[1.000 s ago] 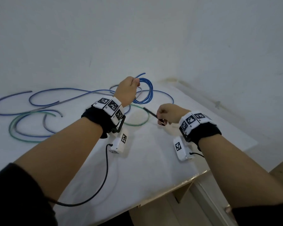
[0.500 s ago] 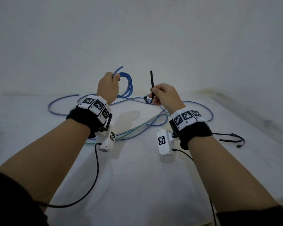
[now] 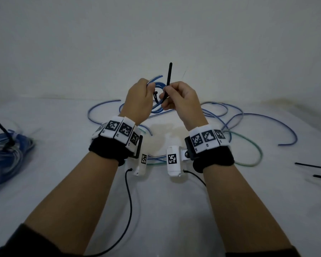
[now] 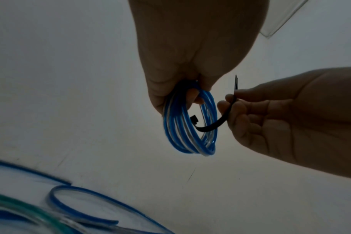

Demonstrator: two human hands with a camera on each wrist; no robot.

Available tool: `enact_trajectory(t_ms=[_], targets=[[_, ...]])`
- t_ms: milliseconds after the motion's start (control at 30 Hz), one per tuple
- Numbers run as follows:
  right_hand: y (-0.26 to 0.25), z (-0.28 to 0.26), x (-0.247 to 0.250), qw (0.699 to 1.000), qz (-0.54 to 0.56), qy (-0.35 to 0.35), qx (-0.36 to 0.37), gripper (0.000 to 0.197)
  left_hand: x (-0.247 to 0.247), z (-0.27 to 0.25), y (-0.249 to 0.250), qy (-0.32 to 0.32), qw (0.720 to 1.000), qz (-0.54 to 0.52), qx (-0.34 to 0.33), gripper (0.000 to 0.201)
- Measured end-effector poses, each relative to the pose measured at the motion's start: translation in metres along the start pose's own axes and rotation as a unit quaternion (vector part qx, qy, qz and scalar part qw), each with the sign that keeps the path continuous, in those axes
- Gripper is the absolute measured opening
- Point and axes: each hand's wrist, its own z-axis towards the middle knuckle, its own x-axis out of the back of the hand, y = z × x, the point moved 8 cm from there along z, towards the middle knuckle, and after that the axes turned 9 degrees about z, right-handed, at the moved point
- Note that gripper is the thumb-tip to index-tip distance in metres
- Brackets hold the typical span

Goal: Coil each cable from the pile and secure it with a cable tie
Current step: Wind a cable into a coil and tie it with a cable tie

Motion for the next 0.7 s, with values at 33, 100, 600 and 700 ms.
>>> enact_trajectory(t_ms=[33, 100, 600, 700], targets=[[0.000, -0.001, -0.001, 1.000, 0.011, -0.001, 0.002, 0.011, 0.000, -0.002, 0.001, -0.003, 1.000, 0.003, -0.006, 0.024], [-0.001, -0.003, -0.001, 0.999, 0.035, -0.005, 0.006, 0.011, 0.001, -0.004, 0.005, -0.009, 1.000, 0.008, -0.021, 0.022], [-0.014, -0.016, -0.007, 0.993, 0.108, -0.033, 0.027, 0.020, 0.012, -0.016, 0.013, 0.048, 0.998, -0.006, -0.045, 0.027], [-0.013, -0.017, -0.010, 0.992, 0.118, -0.032, 0.021, 0.020, 0.012, -0.017, 0.008, 0.041, 0.998, -0.002, -0.046, 0.026]])
